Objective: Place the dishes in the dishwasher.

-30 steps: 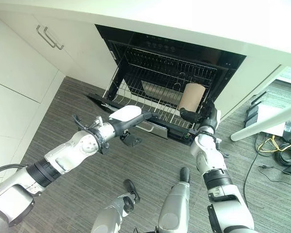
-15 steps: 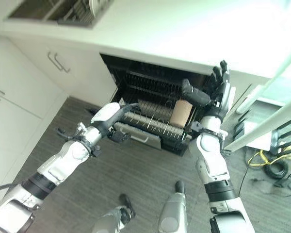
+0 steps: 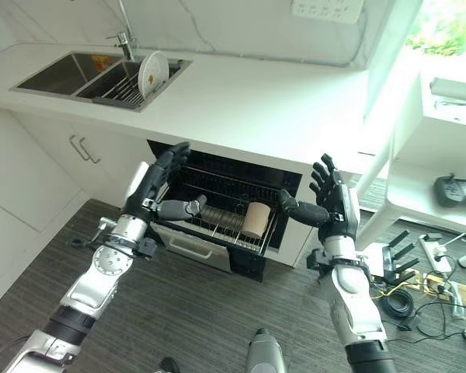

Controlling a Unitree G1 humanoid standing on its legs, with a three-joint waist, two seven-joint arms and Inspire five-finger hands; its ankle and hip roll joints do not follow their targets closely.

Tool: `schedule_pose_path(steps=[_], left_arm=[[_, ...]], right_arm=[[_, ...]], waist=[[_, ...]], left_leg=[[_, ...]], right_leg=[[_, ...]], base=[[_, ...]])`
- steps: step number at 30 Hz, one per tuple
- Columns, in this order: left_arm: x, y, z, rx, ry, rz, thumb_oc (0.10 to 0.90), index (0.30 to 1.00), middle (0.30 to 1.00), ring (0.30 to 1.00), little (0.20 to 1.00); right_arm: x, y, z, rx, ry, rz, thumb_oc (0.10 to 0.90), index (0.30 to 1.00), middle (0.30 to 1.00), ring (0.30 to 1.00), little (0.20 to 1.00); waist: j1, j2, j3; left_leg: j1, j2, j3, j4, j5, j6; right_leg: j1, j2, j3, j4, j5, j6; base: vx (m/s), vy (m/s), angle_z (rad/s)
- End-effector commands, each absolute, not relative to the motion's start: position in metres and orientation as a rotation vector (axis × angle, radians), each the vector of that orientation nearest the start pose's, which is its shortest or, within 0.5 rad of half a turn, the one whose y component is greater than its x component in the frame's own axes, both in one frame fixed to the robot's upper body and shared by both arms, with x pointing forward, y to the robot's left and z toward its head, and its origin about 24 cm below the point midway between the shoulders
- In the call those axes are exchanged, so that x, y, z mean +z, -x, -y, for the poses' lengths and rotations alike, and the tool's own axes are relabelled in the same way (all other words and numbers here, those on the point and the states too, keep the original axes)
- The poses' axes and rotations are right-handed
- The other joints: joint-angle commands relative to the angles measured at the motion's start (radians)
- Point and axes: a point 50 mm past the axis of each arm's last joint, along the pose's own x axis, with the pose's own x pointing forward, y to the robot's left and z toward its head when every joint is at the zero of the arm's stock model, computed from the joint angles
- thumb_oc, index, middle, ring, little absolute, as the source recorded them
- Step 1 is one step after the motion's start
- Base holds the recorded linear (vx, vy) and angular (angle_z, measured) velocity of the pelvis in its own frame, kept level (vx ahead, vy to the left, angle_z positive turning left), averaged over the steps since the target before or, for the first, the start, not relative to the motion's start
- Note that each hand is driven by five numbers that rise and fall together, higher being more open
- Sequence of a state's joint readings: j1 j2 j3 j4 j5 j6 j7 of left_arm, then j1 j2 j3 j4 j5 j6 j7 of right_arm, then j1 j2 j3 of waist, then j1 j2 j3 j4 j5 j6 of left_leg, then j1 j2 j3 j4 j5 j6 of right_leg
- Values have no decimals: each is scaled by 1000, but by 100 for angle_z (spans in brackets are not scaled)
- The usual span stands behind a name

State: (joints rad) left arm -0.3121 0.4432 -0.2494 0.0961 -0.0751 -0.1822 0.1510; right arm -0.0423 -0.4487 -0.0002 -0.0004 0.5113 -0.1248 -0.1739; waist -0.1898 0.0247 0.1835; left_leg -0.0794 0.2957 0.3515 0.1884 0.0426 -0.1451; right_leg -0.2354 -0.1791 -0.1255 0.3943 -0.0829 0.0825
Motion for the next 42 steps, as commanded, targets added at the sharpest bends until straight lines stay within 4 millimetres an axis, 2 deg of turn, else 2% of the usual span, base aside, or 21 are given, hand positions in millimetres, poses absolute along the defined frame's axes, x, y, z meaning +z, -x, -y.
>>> schedule_pose_path(steps=[1,5,6,9,13,16,18,20,22,24,25,27,29,30,32,33,35,37,38,40,42], left_arm=[[158,-301,-161,-100,-308,569,800,900,900,900,900],[153,-300,-164,-91,-337,546,800,900,900,900,900],[113,-287,-185,-98,-237,340,800,900,900,900,900],[114,-291,-178,-129,-247,335,800,900,900,900,900],[114,-292,-180,-124,-258,327,800,900,900,900,900],[113,-292,-183,-111,-262,328,800,900,900,900,900],[116,-291,-181,-119,-265,339,800,900,900,900,900],[120,-292,-178,-125,-269,345,800,900,900,900,900],[118,-287,-185,-57,-253,353,800,900,900,900,900],[116,-286,-194,-22,-251,349,800,900,900,900,900],[113,-284,-206,21,-245,345,800,900,900,900,900],[113,-282,-214,35,-245,342,800,900,900,900,900],[110,-281,-219,30,-272,313,800,900,900,900,900],[109,-281,-219,26,-291,305,800,900,900,900,900],[106,-274,-223,33,-334,290,800,900,900,900,900],[106,-272,-225,41,-355,282,800,900,900,900,900],[108,-268,-234,64,-383,275,800,900,900,900,900],[114,-272,-242,72,-395,277,800,900,900,900,900],[112,-275,-238,44,-388,272,800,900,900,900,900],[108,-275,-230,8,-381,265,800,900,900,900,900],[105,-273,-224,-16,-381,279,800,900,900,900,900]], right_arm=[[147,-262,227,-55,-85,462,800,900,900,900,900],[141,-261,225,-45,-83,446,800,900,900,900,900],[136,-288,228,-13,-212,409,800,900,900,900,900],[139,-289,227,-7,-233,436,800,900,900,900,900],[138,-286,229,-30,-200,408,800,900,900,900,900],[138,-284,232,-42,-170,400,800,900,900,900,900],[141,-283,233,-58,-172,419,800,900,900,900,900],[143,-284,232,-65,-183,436,800,900,900,900,900],[150,-280,231,-45,-169,478,800,900,900,900,900],[155,-276,234,-36,-162,491,800,900,900,900,900],[163,-271,240,-39,-147,518,800,900,900,900,900],[168,-268,243,-48,-139,544,800,900,900,900,900],[172,-265,246,-95,-139,573,800,900,900,900,900],[171,-262,246,-111,-154,579,800,900,900,900,900],[168,-261,243,-105,-175,581,800,900,900,900,900],[168,-261,240,-100,-181,584,800,900,900,900,900],[170,-263,236,-103,-179,605,800,900,900,900,900],[171,-265,231,-110,-170,618,800,900,900,900,900],[171,-266,230,-131,-176,626,800,900,900,900,900],[172,-265,233,-144,-180,636,800,900,900,900,900],[173,-264,237,-138,-174,640,800,900,900,900,900]], waist=[[-7,-10,-64],[0,-11,-74],[134,-34,-23],[138,-33,-37],[135,-33,-46],[129,-37,-40],[132,-52,-17],[131,-42,10],[131,1,26],[125,12,25],[114,27,19],[110,35,10],[118,34,-1],[129,28,-3],[159,26,-9],[176,27,-12],[204,30,-21],[210,18,-36],[205,-4,-45],[190,-19,-47],[175,-27,-47]], left_leg=[[3,59,-37,112,-87,-35],[4,49,-32,112,-93,-29],[-31,-239,-292,112,-171,99],[-33,-241,-305,112,-178,94],[-34,-243,-308,112,-181,95],[-2,-242,-279,112,-181,103],[10,-238,-246,112,-133,108],[-13,-192,-252,112,-94,95],[-97,-90,-309,112,4,36],[-128,-60,-336,112,18,22],[-158,-32,-360,112,11,8],[-151,-46,-366,112,-19,9],[-125,-86,-357,112,-67,20],[-109,-125,-366,112,-83,33],[-79,-176,-349,112,-106,66],[-71,-188,-336,112,-109,75],[-62,-205,-296,112,-127,91],[-66,-246,-272,112,-153,124],[-63,-285,-265,112,-175,150],[-60,-318,-265,112,-182,158],[-51,-343,-263,112,-188,163]], right_leg=[[117,-19,-22,-94,-12,84],[115,-26,-34,-94,-11,89],[147,106,33,-94,-21,33],[161,110,21,-94,-39,25],[176,118,10,-94,-56,16],[188,116,5,-94,-63,2],[208,97,-1,-94,-55,-10],[225,101,-8,-94,-47,-13],[249,98,8,-94,-72,1],[259,87,26,-94,-82,11],[272,65,56,-94,-91,27],[280,33,78,-94,-93,51],[277,-26,91,-94,-75,90],[267,-65,90,-94,-48,113],[247,-130,54,-94,28,102],[242,-139,27,-94,46,98],[231,-125,-31,-94,64,96],[212,-26,-60,-94,26,82],[176,73,-72,-94,-14,51],[153,137,-47,-94,-28,25],[132,165,-34,-94,-24,13]], base=[[-47,31,-12],[-23,29,-6],[40,-9,-2],[85,-44,-54],[106,-53,37],[94,5,17],[96,130,14],[134,368,30],[209,632,47],[248,603,35],[349,780,-6],[305,668,-23],[229,561,-32],[181,506,-33],[144,433,-30],[80,348,-56],[43,302,-92],[63,276,-78],[106,228,-26],[119,106,-11],[146,40,13]])
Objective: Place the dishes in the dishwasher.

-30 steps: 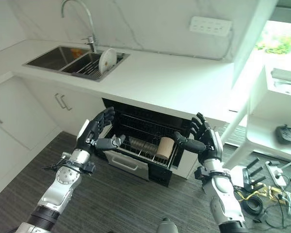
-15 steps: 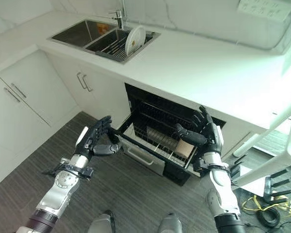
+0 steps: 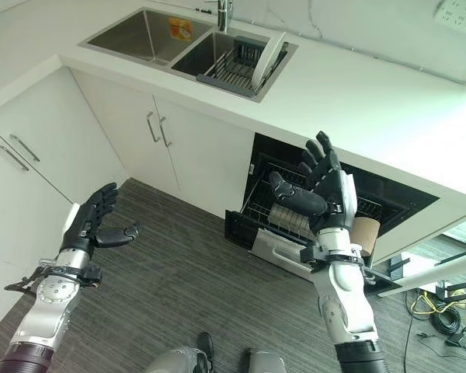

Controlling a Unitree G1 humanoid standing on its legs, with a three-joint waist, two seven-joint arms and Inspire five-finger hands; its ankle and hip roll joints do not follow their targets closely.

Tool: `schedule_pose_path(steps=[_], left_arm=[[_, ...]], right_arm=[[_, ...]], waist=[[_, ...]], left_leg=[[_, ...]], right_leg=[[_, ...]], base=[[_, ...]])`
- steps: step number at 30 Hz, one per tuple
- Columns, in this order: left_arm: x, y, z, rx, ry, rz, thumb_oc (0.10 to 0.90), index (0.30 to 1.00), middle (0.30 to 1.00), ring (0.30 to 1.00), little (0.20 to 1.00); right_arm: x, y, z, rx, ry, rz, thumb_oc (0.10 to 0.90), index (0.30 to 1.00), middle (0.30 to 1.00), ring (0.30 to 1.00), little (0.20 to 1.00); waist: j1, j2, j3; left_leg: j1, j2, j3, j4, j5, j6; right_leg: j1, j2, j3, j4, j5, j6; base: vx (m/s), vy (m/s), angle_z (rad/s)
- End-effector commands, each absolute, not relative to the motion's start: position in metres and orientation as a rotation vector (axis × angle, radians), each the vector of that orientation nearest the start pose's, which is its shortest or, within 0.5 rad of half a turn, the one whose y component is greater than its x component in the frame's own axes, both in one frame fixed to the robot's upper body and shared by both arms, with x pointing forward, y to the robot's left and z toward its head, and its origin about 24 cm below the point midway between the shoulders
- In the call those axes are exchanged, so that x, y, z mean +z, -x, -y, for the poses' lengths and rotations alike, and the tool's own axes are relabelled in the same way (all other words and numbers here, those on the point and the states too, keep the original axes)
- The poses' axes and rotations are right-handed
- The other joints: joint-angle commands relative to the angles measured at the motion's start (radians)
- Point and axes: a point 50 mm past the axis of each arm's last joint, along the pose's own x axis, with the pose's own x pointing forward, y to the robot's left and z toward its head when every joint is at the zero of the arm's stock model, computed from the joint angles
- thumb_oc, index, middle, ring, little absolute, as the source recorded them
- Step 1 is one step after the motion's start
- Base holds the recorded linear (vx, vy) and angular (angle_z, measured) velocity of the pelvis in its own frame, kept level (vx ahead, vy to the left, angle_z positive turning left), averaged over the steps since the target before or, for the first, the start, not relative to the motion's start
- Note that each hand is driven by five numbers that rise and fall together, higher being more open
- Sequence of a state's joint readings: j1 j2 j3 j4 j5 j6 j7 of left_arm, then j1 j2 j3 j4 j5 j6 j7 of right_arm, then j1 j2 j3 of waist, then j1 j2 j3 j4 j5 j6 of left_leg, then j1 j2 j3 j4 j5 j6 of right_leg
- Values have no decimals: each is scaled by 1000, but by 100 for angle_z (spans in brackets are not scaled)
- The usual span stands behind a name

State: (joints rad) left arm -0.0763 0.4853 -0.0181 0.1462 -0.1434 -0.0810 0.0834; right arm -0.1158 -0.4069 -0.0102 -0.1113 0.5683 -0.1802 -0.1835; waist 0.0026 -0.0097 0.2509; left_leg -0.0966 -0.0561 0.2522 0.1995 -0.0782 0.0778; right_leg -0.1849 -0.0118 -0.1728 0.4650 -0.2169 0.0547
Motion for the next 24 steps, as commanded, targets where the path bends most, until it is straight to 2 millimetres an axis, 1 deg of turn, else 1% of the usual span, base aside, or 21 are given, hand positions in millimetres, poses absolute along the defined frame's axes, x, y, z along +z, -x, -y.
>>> schedule_pose_path(steps=[1,2,5,6,7,8,9,10,11,12,13,14,15,16,17,18,19,20,21,22,24], left_arm=[[106,-271,-223,-16,-381,300,800,900,900,900,900],[109,-270,-220,-5,-351,343,800,900,900,900,900],[106,-273,-218,2,-236,306,800,900,900,900,900],[102,-274,-217,-1,-201,271,800,900,900,900,900],[92,-276,-215,-7,-152,197,800,900,900,900,900],[84,-277,-214,-10,-130,148,800,900,900,900,900],[74,-277,-214,-4,-121,97,800,900,900,900,900],[61,-277,-215,5,-125,26,800,900,900,900,900],[43,-273,-216,21,-123,-44,800,900,900,900,900],[31,-269,-217,33,-109,-95,800,900,900,900,900],[6,-260,-219,51,-65,-203,800,900,900,900,900],[-25,-245,-220,84,-29,-340,800,900,900,900,900],[-52,-226,-224,118,5,-452,800,900,900,900,900],[-62,-217,-226,133,20,-499,800,900,900,900,900],[-78,-203,-228,152,43,-573,800,900,900,900,900],[-90,-191,-229,170,61,-630,800,900,900,900,900],[-96,-184,-230,179,68,-653,800,900,900,900,900],[-116,-161,-231,194,91,-762,800,900,900,900,900],[-123,-152,-231,198,96,-804,800,900,900,900,900],[-144,-127,-228,213,98,-972,800,900,900,900,900],[-152,-112,-226,237,112,-1069,800,900,900,900,900]], right_arm=[[173,-263,239,-132,-173,640,800,900,900,900,900],[173,-262,244,-139,-186,648,800,900,900,900,900],[173,-259,245,-144,-195,676,800,900,900,900,900],[173,-258,246,-151,-192,686,800,900,900,900,900],[173,-255,247,-161,-192,695,800,900,900,900,900],[172,-254,247,-160,-190,694,800,900,900,900,900],[170,-255,246,-154,-185,690,800,900,900,900,900],[168,-256,243,-137,-180,679,800,900,900,900,900],[166,-257,240,-118,-170,669,800,900,900,900,900],[166,-258,239,-113,-161,668,800,900,900,900,900],[169,-258,237,-111,-141,669,800,900,900,900,900],[172,-258,237,-104,-135,664,800,900,900,900,900],[173,-261,235,-89,-131,651,800,900,900,900,900],[173,-262,233,-79,-129,646,800,900,900,900,900],[173,-262,232,-70,-125,639,800,900,900,900,900],[173,-263,231,-63,-121,636,800,900,900,900,900],[173,-263,230,-60,-121,636,800,900,900,900,900],[175,-263,230,-60,-113,645,800,900,900,900,900],[177,-263,230,-65,-106,656,800,900,900,900,900],[178,-260,235,-95,-111,662,800,900,900,900,900],[177,-260,235,-107,-115,660,800,900,900,900,900]], waist=[[-24,7,-113],[-35,1,-119],[-48,-9,-124],[-53,-18,-122],[-52,-38,-108],[-54,-46,-92],[-57,-45,-79],[-60,-40,-73],[-60,-30,-69],[-59,-25,-68],[-57,2,-62],[-43,22,-61],[-25,36,-62],[-19,40,-62],[-12,45,-61],[-9,47,-61],[-9,49,-62],[-13,55,-65],[-18,58,-70],[-31,55,-84],[-34,48,-86]], left_leg=[[-27,5,-155,101,-72,-58],[-19,3,-138,101,-74,-59],[18,19,-92,101,-84,-71],[41,20,-73,101,-38,-77],[58,12,-61,119,38,-90],[38,18,-68,183,63,-97],[13,32,-81,234,72,-103],[3,39,-88,230,71,-101],[8,47,-93,163,81,-101],[15,51,-94,103,93,-102],[-53,90,-113,101,85,-118],[-138,114,-170,101,95,-143],[-202,134,-236,101,123,-164],[-220,143,-258,101,134,-170],[-239,153,-287,101,137,-175],[-245,160,-304,101,130,-177],[-245,164,-309,101,127,-177],[-235,178,-303,101,113,-177],[-227,181,-292,101,99,-174],[-194,157,-275,101,63,-157],[-169,128,-278,101,36,-135]], right_leg=[[73,1,13,-165,113,39],[65,0,27,-165,110,33],[62,-21,26,-165,109,30],[66,-32,33,-165,104,21],[83,-53,35,-165,102,8],[95,-57,46,-165,105,1],[105,-50,59,-165,107,-4],[112,-43,73,-165,108,-3],[119,-33,91,-165,106,1],[124,-28,102,-165,101,3],[139,-5,114,-165,85,6],[162,14,145,-165,57,9],[192,29,181,-165,34,10],[206,33,196,-165,24,11],[221,34,215,-165,13,14],[230,32,229,-165,6,17],[234,29,233,-165,3,18],[251,13,245,-165,-8,29],[255,3,246,-165,-12,36],[261,-30,248,-165,-8,54],[258,-48,250,-165,5,63]], base=[[204,-47,-3],[193,-82,-15],[146,-82,-19],[180,-70,-21],[188,-70,-26],[178,-56,-24],[170,11,-52],[214,98,-31],[235,150,-40],[275,244,-65],[362,358,-73],[511,477,-59],[496,424,-19],[464,363,-44],[360,299,-86],[307,272,-117],[356,404,-108],[327,418,-79],[548,698,-78],[437,544,-68],[368,395,-37]])
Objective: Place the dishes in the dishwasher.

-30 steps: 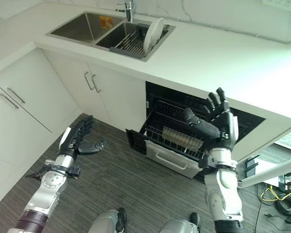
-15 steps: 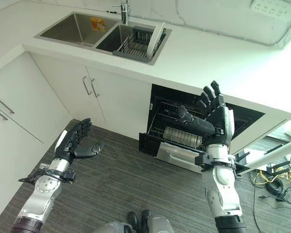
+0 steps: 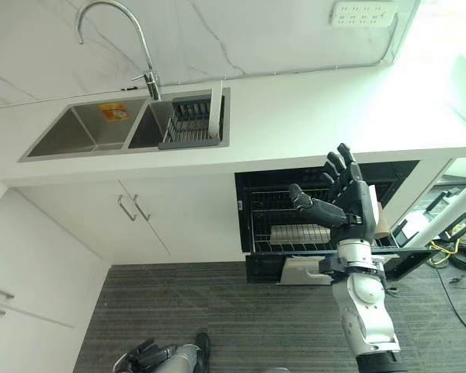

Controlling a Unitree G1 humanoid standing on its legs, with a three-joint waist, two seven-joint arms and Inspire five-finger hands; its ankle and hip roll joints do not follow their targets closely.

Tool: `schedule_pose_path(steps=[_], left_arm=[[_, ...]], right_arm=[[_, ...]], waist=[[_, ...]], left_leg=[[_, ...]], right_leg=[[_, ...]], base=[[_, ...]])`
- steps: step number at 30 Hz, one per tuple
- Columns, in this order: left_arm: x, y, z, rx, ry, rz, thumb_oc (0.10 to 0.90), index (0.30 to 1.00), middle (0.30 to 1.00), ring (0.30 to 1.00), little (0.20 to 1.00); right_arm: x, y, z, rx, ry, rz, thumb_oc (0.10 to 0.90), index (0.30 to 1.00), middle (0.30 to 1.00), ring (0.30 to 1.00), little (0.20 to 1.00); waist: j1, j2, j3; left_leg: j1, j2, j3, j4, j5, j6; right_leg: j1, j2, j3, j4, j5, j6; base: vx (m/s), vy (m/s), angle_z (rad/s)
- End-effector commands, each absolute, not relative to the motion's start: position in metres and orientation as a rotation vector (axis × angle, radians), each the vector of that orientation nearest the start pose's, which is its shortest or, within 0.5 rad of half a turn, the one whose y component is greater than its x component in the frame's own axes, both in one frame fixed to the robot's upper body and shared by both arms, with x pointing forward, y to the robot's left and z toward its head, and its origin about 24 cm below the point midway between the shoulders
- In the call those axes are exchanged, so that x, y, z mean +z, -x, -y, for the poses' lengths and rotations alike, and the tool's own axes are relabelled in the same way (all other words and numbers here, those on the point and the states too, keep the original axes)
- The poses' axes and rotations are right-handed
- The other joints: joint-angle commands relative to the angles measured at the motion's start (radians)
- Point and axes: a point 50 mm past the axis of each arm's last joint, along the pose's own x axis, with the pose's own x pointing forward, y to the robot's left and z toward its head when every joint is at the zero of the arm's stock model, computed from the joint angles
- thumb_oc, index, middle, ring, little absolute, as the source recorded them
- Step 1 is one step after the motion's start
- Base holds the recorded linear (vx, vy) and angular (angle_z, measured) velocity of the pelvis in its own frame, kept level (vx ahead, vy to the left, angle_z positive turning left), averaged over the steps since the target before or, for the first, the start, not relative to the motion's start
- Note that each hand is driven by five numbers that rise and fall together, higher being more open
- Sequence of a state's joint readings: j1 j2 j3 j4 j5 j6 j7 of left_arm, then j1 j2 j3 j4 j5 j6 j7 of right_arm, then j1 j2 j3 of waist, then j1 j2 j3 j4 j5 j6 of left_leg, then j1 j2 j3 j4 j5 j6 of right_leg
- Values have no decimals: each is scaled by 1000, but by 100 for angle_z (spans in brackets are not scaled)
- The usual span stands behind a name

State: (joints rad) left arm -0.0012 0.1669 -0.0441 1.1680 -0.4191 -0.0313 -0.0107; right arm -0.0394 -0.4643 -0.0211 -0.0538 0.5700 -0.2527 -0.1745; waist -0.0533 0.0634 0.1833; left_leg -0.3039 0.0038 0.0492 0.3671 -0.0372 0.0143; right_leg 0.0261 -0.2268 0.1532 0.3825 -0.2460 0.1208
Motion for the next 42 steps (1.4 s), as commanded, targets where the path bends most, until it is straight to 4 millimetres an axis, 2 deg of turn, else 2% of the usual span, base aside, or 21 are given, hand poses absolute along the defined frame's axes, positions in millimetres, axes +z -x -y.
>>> schedule_pose_path(steps=[1,3,4,5,7,9,10,11,14,16,19,20,21,22,24,25,27,30,34,38,42], left_arm=[[-158,-97,-227,263,111,-1137,800,900,900,900,900],[-163,-83,-228,286,112,-1187,800,900,900,900,900],[-165,-73,-228,305,121,-1213,800,900,900,900,900],[-165,-70,-228,315,125,-1221,800,900,900,900,900],[-165,-68,-232,378,184,-1213,800,900,900,900,900],[-164,-70,-232,385,215,-1189,800,900,900,900,900],[-163,-72,-231,380,217,-1178,800,900,900,900,900],[-163,-74,-230,379,222,-1171,800,900,900,900,900],[-163,-76,-220,330,214,-1157,800,900,900,900,900],[-162,-81,-215,331,188,-1122,800,900,900,900,900],[-161,-87,-217,374,193,-1100,800,900,900,900,900],[-160,-88,-219,376,181,-1106,800,900,900,900,900],[-161,-87,-218,377,181,-1113,800,900,900,900,900],[-161,-84,-218,378,183,-1122,800,900,900,900,900],[-163,-79,-217,390,197,-1135,800,900,900,900,900],[-164,-78,-217,389,202,-1137,800,900,900,900,900],[-165,-75,-217,372,183,-1159,800,900,900,900,900],[-166,-70,-218,380,174,-1175,800,900,900,900,900],[-167,-60,-224,435,171,-1202,800,900,900,900,900],[-169,-57,-221,368,117,-1222,800,900,900,900,900],[-168,-59,-221,339,77,-1220,800,900,900,900,900]], right_arm=[[175,-260,237,-116,-112,649,800,900,900,900,900],[173,-259,236,-125,-131,651,800,900,900,900,900],[172,-258,234,-120,-140,657,800,900,900,900,900],[172,-258,232,-112,-147,658,800,900,900,900,900],[173,-260,229,-98,-166,659,800,900,900,900,900],[176,-263,225,-80,-173,674,800,900,900,900,900],[178,-265,224,-76,-170,678,800,900,900,900,900],[179,-265,225,-82,-168,679,800,900,900,900,900],[179,-262,227,-102,-170,688,800,900,900,900,900],[180,-262,226,-90,-161,684,800,900,900,900,900],[178,-261,228,-98,-154,682,800,900,900,900,900],[176,-261,225,-96,-142,682,800,900,900,900,900],[177,-262,223,-91,-136,682,800,900,900,900,900],[178,-263,220,-84,-131,681,800,900,900,900,900],[180,-265,216,-65,-141,674,800,900,900,900,900],[180,-265,215,-65,-141,674,800,900,900,900,900],[179,-266,216,-73,-162,655,800,900,900,900,900],[174,-263,214,-67,-152,646,800,900,900,900,900],[170,-262,214,-65,-150,628,800,900,900,900,900],[171,-259,218,-92,-141,644,800,900,900,900,900],[172,-257,223,-129,-156,671,800,900,900,900,900]], waist=[[19,-31,-21],[21,-37,-20],[24,-35,-14],[27,-33,-9],[32,-43,6],[55,-62,13],[64,-68,12],[61,-73,9],[69,-83,-1],[60,-90,-1],[67,-134,33],[73,-120,52],[76,-108,51],[83,-78,54],[99,-49,55],[101,-49,55],[93,-44,40],[88,-42,25],[90,-48,3],[93,-63,-6],[80,-65,-11]], left_leg=[[62,44,-71,-67,-26,-47],[81,24,-62,-67,-44,-20],[101,22,-44,-67,-61,-2],[113,24,-33,-67,-70,2],[145,13,-5,-67,-91,-2],[154,5,30,-67,-102,-10],[155,-2,28,-67,-102,-9],[150,-12,19,-67,-106,-4],[154,-17,13,-67,-102,-10],[184,-13,11,-67,-108,-17],[194,-12,20,-20,45,-44],[144,10,8,-20,103,-63],[142,13,-3,-67,104,-66],[89,36,-41,-67,94,-78],[-15,51,-117,-67,133,-104],[-22,48,-120,-67,125,-104],[-28,71,-55,-67,66,-96],[-9,86,-20,-67,36,-91],[36,50,-47,-67,-17,-66],[58,5,-64,-67,-45,-31],[94,-23,-58,-67,-68,7]], right_leg=[[40,144,-94,-82,67,6],[33,122,-118,-82,141,21],[20,113,-174,-82,202,30],[10,114,-204,-82,222,30],[-81,165,-260,-82,186,7],[-129,141,-321,-82,160,4],[-140,130,-317,-82,166,9],[-143,146,-284,-82,157,5],[-148,142,-281,-82,150,0],[-135,155,-275,-82,133,-22],[-88,144,-258,-82,121,-58],[-58,164,-247,-82,110,-65],[-52,174,-240,-82,105,-59],[-36,202,-226,-82,93,-53],[2,229,-187,-82,62,-53],[9,227,-180,-82,56,-51],[24,193,-193,-82,38,-34],[22,159,-224,-82,39,-17],[-4,124,-230,-82,58,1],[-1,112,-209,-82,71,14],[2,98,-192,-82,140,32]], base=[[298,274,-9],[254,227,-13],[181,151,-21],[146,115,-43],[81,-8,-100],[38,-110,-72],[43,-139,-47],[67,-138,-44],[67,-172,10],[78,-273,26],[111,-236,2],[153,-46,18],[233,134,18],[257,265,2],[301,275,-16],[262,231,-44],[196,209,-59],[163,136,-32],[162,134,-11],[177,182,9],[140,182,-2]])
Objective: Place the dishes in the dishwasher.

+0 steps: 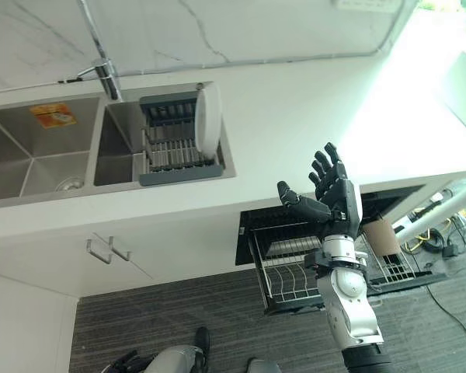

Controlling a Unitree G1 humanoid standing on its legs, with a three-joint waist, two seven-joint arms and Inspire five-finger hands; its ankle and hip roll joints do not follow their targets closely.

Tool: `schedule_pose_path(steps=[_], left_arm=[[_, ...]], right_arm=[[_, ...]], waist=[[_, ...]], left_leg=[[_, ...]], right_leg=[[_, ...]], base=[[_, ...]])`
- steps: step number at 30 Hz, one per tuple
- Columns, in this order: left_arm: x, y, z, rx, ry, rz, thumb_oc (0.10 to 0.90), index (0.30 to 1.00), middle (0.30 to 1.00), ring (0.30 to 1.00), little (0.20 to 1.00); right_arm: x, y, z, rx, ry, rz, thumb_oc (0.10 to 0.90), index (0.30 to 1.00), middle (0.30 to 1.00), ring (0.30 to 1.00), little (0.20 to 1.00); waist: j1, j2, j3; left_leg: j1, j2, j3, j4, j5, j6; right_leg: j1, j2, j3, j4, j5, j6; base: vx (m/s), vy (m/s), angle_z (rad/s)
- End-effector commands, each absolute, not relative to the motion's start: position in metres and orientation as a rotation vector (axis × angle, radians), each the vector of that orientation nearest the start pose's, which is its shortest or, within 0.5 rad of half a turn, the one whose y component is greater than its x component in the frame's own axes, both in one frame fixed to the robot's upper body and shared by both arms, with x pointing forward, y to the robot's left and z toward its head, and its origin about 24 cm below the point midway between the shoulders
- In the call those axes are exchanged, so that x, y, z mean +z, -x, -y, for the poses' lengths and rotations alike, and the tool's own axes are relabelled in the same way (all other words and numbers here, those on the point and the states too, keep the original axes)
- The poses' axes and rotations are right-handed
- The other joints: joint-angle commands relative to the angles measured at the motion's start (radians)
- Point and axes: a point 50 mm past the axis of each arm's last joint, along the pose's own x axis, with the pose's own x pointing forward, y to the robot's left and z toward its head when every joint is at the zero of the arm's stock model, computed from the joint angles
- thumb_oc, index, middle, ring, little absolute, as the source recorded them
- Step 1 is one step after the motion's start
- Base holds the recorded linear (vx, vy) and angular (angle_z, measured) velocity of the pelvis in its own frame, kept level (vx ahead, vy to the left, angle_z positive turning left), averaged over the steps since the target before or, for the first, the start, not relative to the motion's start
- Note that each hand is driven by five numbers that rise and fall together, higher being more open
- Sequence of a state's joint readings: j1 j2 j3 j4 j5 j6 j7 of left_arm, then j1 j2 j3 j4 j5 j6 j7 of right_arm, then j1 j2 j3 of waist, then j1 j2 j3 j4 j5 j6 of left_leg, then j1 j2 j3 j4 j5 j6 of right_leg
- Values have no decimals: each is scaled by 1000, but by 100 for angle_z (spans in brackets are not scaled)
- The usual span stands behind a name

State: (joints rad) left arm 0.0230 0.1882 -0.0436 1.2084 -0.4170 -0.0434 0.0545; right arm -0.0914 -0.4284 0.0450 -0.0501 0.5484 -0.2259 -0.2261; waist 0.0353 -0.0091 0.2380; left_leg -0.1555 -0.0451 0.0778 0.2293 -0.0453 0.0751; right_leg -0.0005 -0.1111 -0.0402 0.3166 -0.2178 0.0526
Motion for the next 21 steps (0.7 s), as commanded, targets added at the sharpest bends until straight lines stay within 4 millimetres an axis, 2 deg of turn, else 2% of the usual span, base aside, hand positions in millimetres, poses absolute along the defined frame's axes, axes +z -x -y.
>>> schedule_pose_path(steps=[1,4,6,10,11,13,14,18,21], left_arm=[[-168,-60,-222,335,70,-1221,800,900,900,900,900],[-167,-61,-225,317,47,-1224,800,900,900,900,900],[-167,-61,-228,320,43,-1223,800,900,900,900,900],[-167,-58,-229,340,51,-1226,800,900,900,900,900],[-167,-60,-229,348,55,-1222,800,900,900,900,900],[-167,-61,-228,347,50,-1225,800,900,900,900,900],[-167,-62,-226,329,34,-1238,800,900,900,900,900],[-168,-58,-225,334,25,-1256,800,900,900,900,900],[-167,-59,-229,384,56,-1235,800,900,900,900,900]], right_arm=[[172,-257,223,-128,-156,675,800,900,900,900,900],[175,-256,224,-138,-163,703,800,900,900,900,900],[177,-256,224,-142,-172,720,800,900,900,900,900],[184,-258,218,-115,-229,768,800,900,900,900,900],[186,-260,216,-105,-247,772,800,900,900,900,900],[187,-262,215,-108,-314,767,800,900,900,900,900],[186,-262,217,-118,-344,756,800,900,900,900,900],[192,-268,211,-86,-346,746,800,900,900,900,900],[198,-273,211,-55,-352,748,800,900,900,900,900]], waist=[[-12,9,-66],[-16,11,-70],[-11,9,-72],[26,2,-74],[32,1,-73],[24,-1,-75],[17,-5,-78],[10,-11,-74],[3,-25,-76]], left_leg=[[-46,21,-86,71,-66,-48],[-23,11,-80,71,-82,-33],[-13,8,-70,71,-91,-28],[12,23,-5,71,-113,-25],[12,29,6,71,-114,-26],[6,24,-7,71,-115,-22],[7,2,-28,71,-116,-22],[17,-19,-48,71,-120,-24],[45,-5,-11,71,-126,-41]], right_leg=[[26,-21,5,-17,132,104],[16,-30,4,-17,185,109],[10,-35,-12,-17,196,111],[-1,-70,-134,-17,233,121],[-1,-65,-148,-17,229,120],[-15,-10,-131,-17,178,114],[-40,28,-119,-17,148,96],[-89,56,-109,-17,126,73],[-101,45,-121,-17,110,60]], base=[[138,180,-8],[93,120,-23],[53,84,-22],[20,45,-55],[-11,-6,-108],[44,-16,-61],[92,-29,-15],[83,-91,16],[68,-133,37]])
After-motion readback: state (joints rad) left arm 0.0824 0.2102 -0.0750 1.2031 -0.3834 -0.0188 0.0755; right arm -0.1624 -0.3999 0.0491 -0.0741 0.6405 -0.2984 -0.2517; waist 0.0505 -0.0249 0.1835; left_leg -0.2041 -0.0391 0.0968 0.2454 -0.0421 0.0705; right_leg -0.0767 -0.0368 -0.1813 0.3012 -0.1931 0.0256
